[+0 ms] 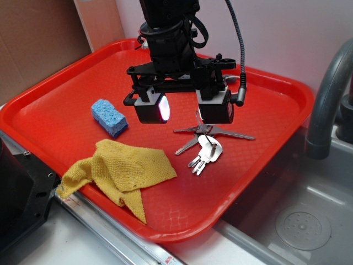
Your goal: Grab the silver keys.
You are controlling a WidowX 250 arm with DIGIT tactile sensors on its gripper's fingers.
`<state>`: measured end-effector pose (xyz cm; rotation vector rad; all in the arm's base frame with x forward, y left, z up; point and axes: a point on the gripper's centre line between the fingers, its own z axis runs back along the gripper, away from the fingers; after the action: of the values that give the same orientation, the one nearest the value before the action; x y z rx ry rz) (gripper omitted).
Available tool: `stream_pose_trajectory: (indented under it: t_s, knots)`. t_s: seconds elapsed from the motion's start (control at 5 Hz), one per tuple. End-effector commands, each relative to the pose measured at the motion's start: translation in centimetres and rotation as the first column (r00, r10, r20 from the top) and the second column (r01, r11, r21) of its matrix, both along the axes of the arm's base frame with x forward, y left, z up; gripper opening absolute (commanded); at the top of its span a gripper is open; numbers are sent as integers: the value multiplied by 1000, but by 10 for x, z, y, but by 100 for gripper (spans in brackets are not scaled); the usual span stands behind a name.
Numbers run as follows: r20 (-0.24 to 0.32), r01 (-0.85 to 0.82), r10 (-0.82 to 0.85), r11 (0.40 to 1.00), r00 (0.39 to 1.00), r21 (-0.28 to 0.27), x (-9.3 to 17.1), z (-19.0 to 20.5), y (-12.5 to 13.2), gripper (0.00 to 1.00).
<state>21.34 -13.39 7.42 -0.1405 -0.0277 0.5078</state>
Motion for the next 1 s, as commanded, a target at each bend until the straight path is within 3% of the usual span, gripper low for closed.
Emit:
stream_pose_trajectory:
  t_s: [0.0, 0.2, 0.4, 0.8]
  knots:
    - [-17, -37, 37, 999, 999, -27, 18, -11, 5, 100]
    - [-40, -56, 56, 998, 998, -3, 23, -16, 8, 78]
    - [-60, -76, 77, 997, 995, 17, 26, -22, 11, 0]
    - [-62, -55, 60, 996, 996, 73, 28, -21, 9, 0]
